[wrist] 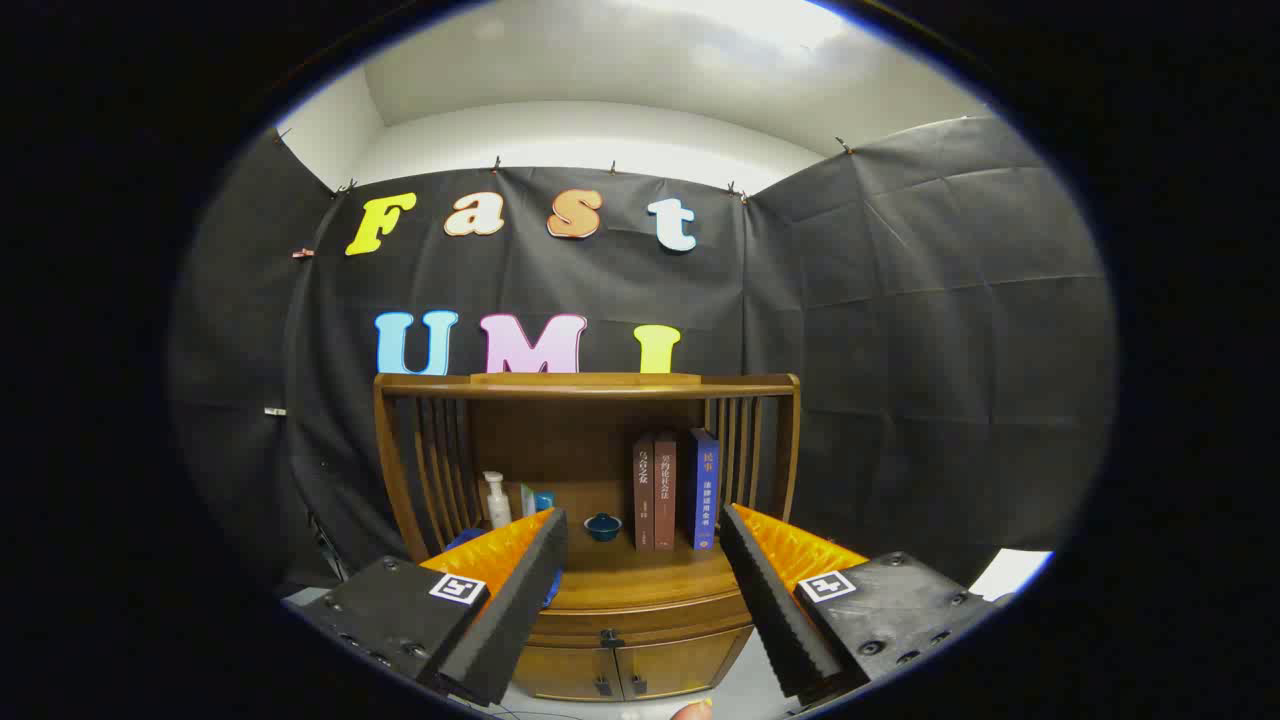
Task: Pull open the drawer, take out the items inside it, and place them on the countertop above the cabinet.
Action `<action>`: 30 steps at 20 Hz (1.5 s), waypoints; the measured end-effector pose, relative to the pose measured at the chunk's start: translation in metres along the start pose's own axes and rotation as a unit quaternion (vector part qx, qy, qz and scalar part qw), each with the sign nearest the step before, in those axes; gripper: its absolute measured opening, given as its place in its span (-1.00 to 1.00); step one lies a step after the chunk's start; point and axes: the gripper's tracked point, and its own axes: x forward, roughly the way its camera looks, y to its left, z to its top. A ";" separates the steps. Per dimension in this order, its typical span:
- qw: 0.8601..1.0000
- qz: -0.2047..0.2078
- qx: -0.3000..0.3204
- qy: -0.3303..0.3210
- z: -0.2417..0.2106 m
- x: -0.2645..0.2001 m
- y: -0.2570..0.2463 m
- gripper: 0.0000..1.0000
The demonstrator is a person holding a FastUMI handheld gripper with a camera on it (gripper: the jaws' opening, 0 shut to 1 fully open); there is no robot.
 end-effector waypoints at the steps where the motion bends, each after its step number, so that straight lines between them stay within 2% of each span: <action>1: 1.000 0.000 0.000 -0.002 0.002 0.000 -0.001 0.96; 15: 1.000 0.009 -0.003 0.003 0.001 -0.001 -0.005 0.96; 22: 0.998 0.054 -0.010 -0.010 0.009 0.017 -0.010 0.96; 27: 0.998 0.066 -0.009 -0.011 -0.019 0.047 -0.033 0.96; 30: 0.996 0.085 0.002 -0.011 -0.051 0.057 -0.024 0.98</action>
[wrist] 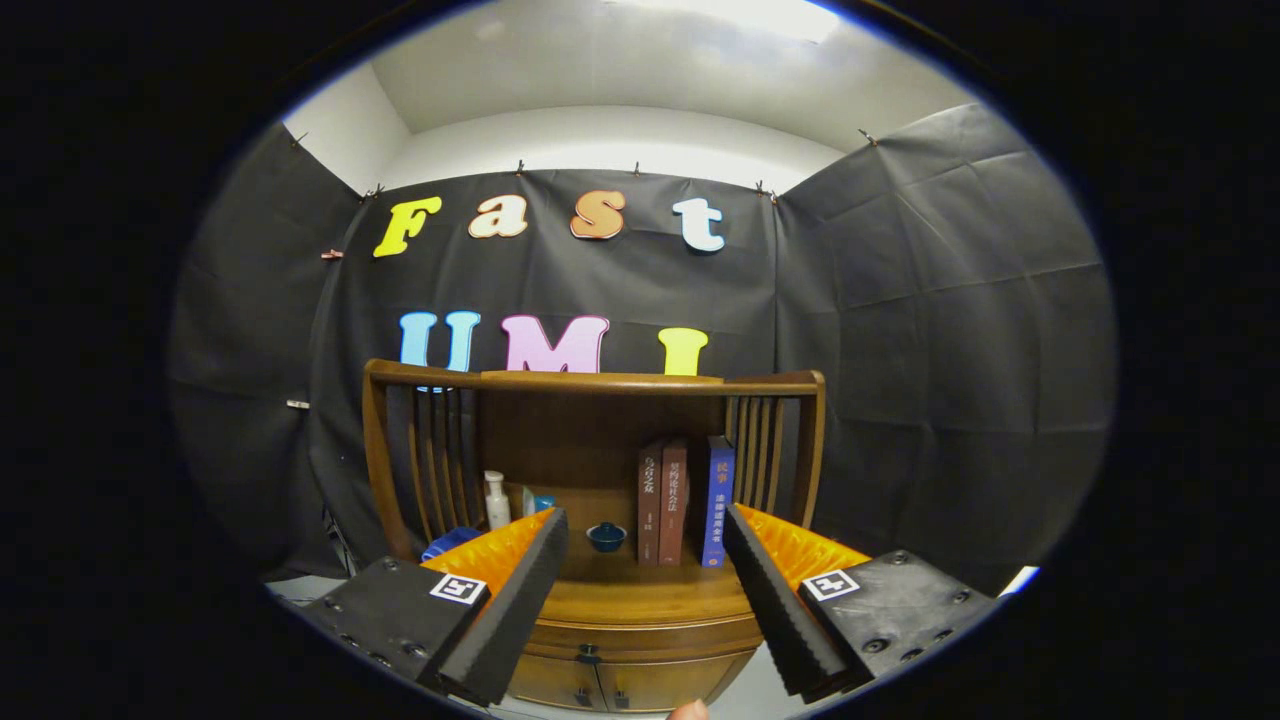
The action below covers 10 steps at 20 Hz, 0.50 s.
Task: Pull open the drawer, take out the items inside it, and place them on the countertop above the cabinet.
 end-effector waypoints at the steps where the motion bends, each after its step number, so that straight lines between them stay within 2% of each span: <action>1: 1.000 0.004 0.004 0.003 -0.017 0.003 0.002 0.98; 6: 0.999 0.028 0.003 0.023 -0.129 0.018 0.033 0.98; 10: 0.997 0.031 0.002 0.065 -0.231 0.033 0.046 0.96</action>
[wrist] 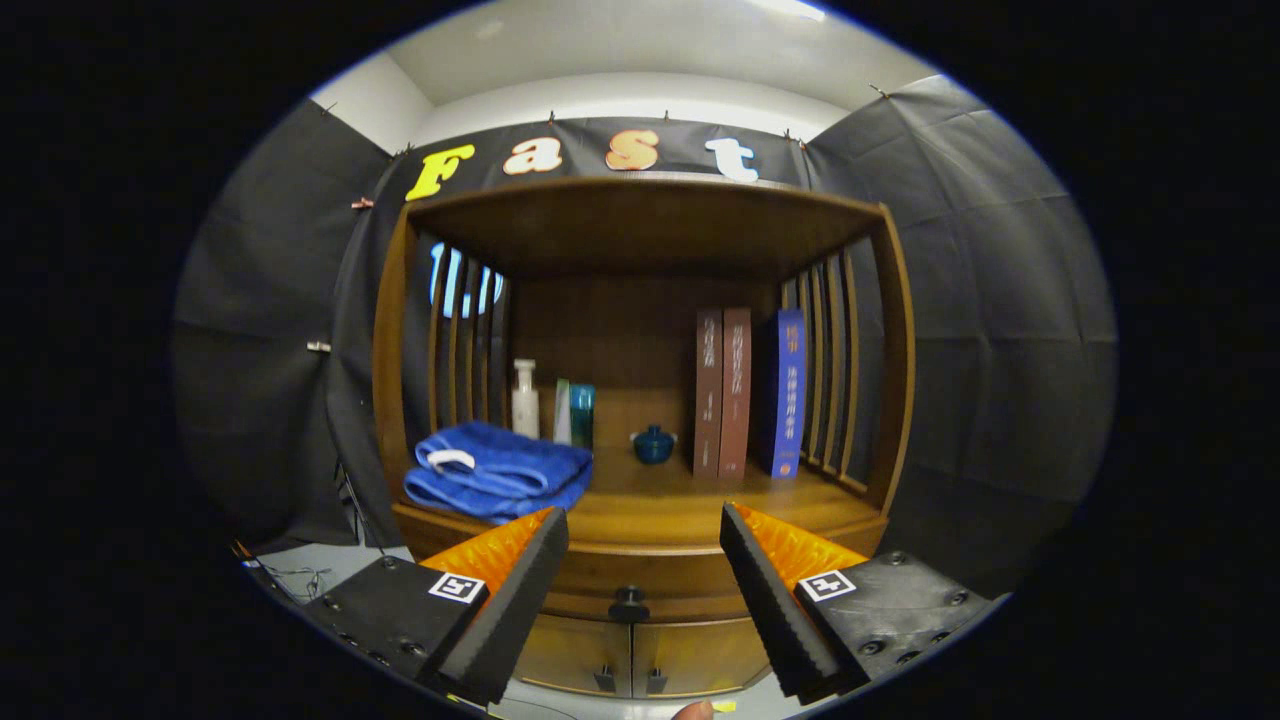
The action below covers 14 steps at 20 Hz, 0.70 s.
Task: Pull open the drawer, take out the items inside it, and place them on the countertop above the cabinet.
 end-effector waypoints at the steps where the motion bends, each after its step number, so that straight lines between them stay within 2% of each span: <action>1: 1.000 0.002 0.010 0.007 -0.019 0.005 0.002 0.96; 4: 0.999 -0.007 0.038 0.028 -0.064 0.025 0.003 0.96; 9: 0.998 -0.006 0.041 0.049 -0.113 0.059 0.004 0.95; 14: 0.995 -0.010 0.053 0.081 -0.135 0.079 0.010 0.21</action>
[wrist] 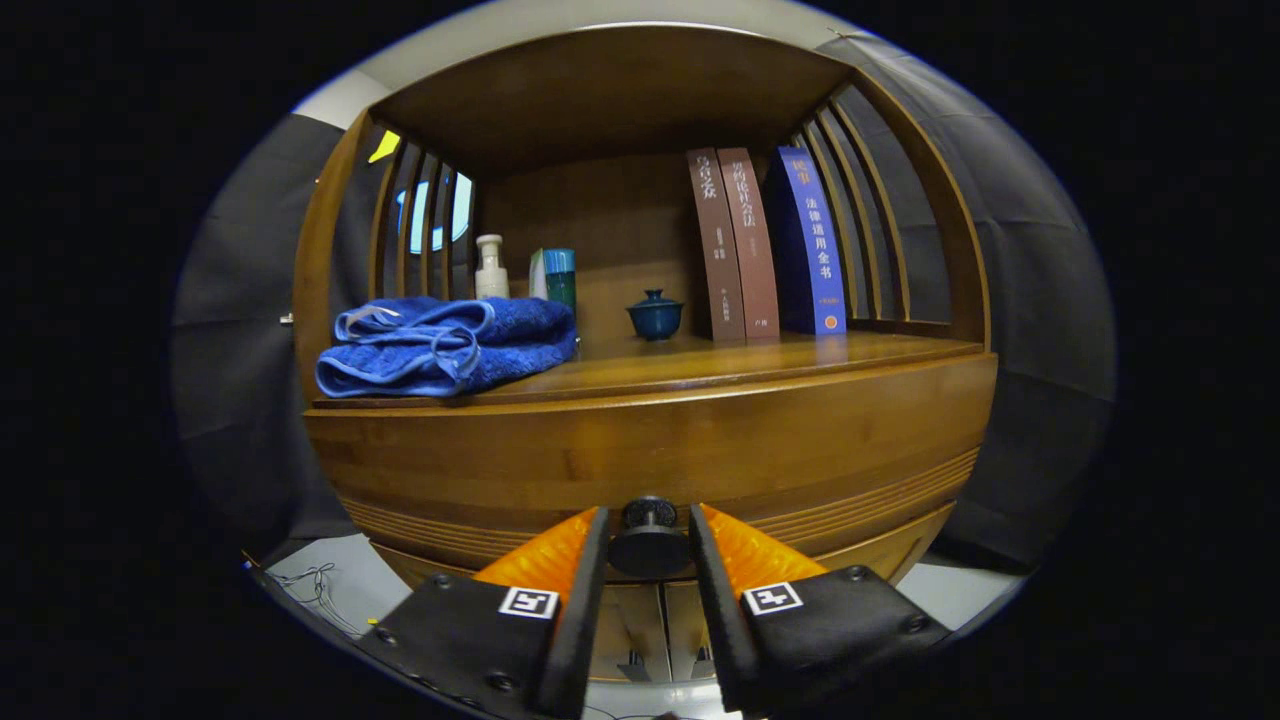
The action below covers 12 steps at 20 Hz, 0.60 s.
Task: Pull open the drawer, take out the items inside it, and place them on the countertop above the cabinet.
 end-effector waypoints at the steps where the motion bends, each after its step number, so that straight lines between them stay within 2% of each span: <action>1: 1.000 -0.007 0.000 0.009 -0.006 0.003 -0.005 0.06; 2: 1.000 0.000 0.008 -0.001 -0.014 0.002 -0.006 0.06; 5: 1.000 0.008 -0.015 -0.006 -0.001 0.002 -0.005 -0.38; 7: 0.999 0.010 -0.036 -0.011 -0.005 0.004 -0.005 -0.39; 8: 0.999 0.012 -0.038 -0.014 -0.003 0.004 -0.005 -0.58; 12: 0.999 0.022 -0.030 0.000 -0.003 -0.009 -0.006 -0.58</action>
